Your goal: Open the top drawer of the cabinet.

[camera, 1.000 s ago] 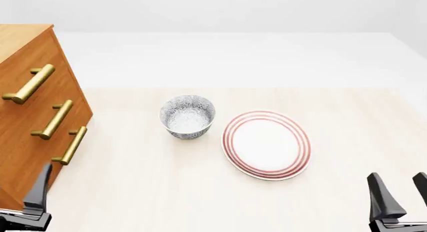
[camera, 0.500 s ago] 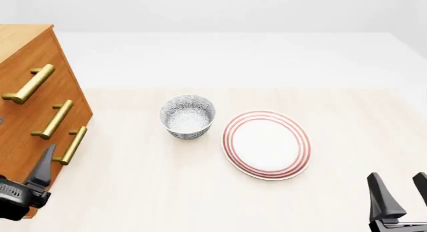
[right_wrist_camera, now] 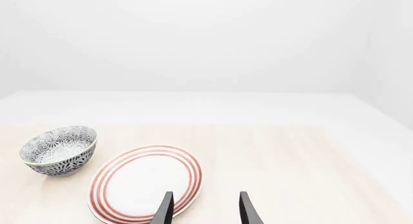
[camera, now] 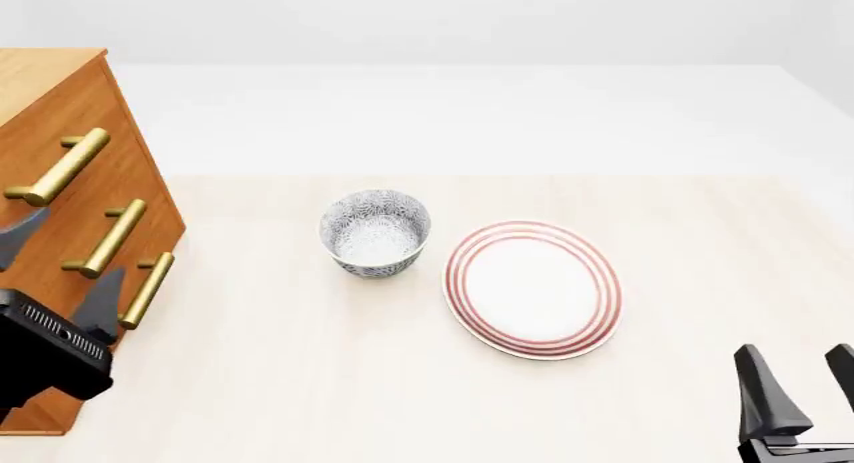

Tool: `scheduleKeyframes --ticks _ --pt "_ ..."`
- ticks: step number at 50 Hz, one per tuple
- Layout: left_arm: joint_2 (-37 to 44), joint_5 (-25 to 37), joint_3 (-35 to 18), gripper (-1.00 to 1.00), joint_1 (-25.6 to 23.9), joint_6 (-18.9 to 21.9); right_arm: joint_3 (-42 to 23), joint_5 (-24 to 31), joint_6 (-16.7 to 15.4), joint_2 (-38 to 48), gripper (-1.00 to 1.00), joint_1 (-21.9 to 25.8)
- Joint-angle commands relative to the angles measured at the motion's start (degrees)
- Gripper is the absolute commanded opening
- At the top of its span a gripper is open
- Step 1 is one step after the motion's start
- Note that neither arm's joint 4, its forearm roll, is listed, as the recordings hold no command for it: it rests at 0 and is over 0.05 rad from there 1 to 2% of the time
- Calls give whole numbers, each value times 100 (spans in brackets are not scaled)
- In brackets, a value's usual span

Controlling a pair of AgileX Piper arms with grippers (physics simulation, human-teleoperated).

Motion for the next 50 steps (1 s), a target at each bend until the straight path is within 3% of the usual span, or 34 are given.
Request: scheduleKeyframes --ticks 1,4,11,22,50 --pt "642 -647 51 100 103 580 0 1 -2 0 100 0" --pt "536 -468 -92 100 122 521 0 0 0 0 100 0" --pt "551 -664 -29 100 291 980 0 0 0 0 100 0" --pt "745 -782 -68 100 527 1286 0 0 -1 0 100 0" --pt "1599 -1351 -305 100 904 1380 0 -1 0 0 100 0"
